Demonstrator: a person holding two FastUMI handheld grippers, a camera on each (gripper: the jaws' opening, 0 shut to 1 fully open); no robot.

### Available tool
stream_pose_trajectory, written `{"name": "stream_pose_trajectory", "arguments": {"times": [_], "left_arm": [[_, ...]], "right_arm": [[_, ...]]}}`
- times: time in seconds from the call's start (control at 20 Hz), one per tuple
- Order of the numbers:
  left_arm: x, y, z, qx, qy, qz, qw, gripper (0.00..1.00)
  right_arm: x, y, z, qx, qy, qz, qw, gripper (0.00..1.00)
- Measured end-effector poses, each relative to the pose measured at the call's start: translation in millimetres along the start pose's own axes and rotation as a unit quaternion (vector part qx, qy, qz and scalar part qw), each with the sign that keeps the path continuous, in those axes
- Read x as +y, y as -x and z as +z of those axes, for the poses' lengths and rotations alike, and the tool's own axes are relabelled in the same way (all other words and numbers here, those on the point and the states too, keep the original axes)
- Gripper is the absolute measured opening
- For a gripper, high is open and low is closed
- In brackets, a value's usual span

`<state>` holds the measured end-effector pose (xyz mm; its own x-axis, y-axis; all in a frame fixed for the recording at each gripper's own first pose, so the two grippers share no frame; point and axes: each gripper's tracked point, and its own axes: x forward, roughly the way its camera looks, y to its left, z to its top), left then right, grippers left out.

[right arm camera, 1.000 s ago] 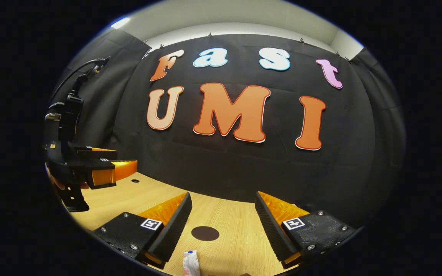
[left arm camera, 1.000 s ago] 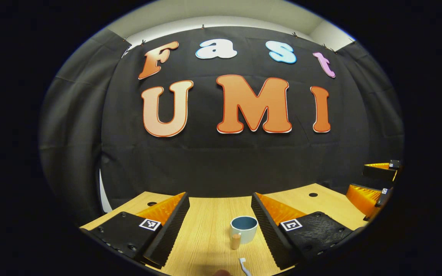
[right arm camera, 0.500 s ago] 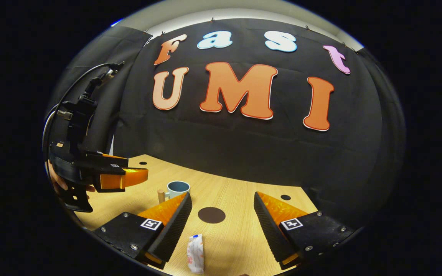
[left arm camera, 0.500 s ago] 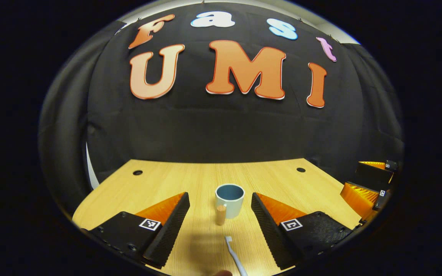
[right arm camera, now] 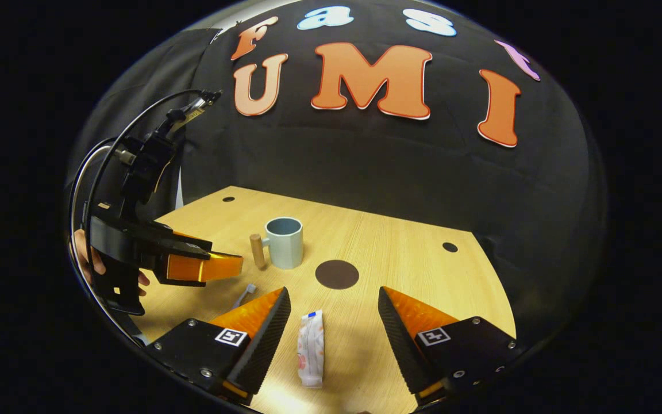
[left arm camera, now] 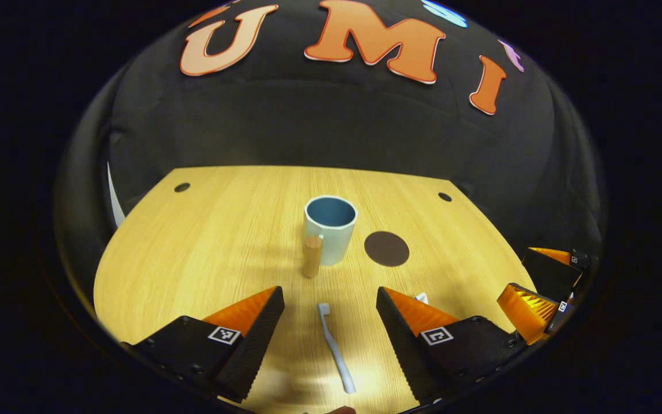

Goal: Put the toothbrush and toothpaste on the desktop into the cup, then pick up the cup and place it on the coaster on the desktop.

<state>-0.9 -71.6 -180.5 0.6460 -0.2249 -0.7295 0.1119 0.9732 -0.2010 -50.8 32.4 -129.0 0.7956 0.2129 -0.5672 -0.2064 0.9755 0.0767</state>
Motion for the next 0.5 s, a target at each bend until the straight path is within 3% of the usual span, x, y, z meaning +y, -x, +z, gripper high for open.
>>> {"name": "stream_pose_trajectory", "arguments": {"times": [0.1,0.2,0.5], "left_arm": [[5,-5,6,0.052,0.025,-0.02,0.998,0.96],[11,-2,-5,0.1,0.032,-0.008,0.994,0.99],[15,1,-5,0.184,0.04,0.016,0.982,0.9]], "right_arm": [[12,-6,-9,0.021,-0.002,0.019,1.0,0.9],[16,-12,-25,0.045,0.007,0.024,0.999,0.89],[27,-31,-66,0.12,0.027,0.043,0.991,0.86]]}}
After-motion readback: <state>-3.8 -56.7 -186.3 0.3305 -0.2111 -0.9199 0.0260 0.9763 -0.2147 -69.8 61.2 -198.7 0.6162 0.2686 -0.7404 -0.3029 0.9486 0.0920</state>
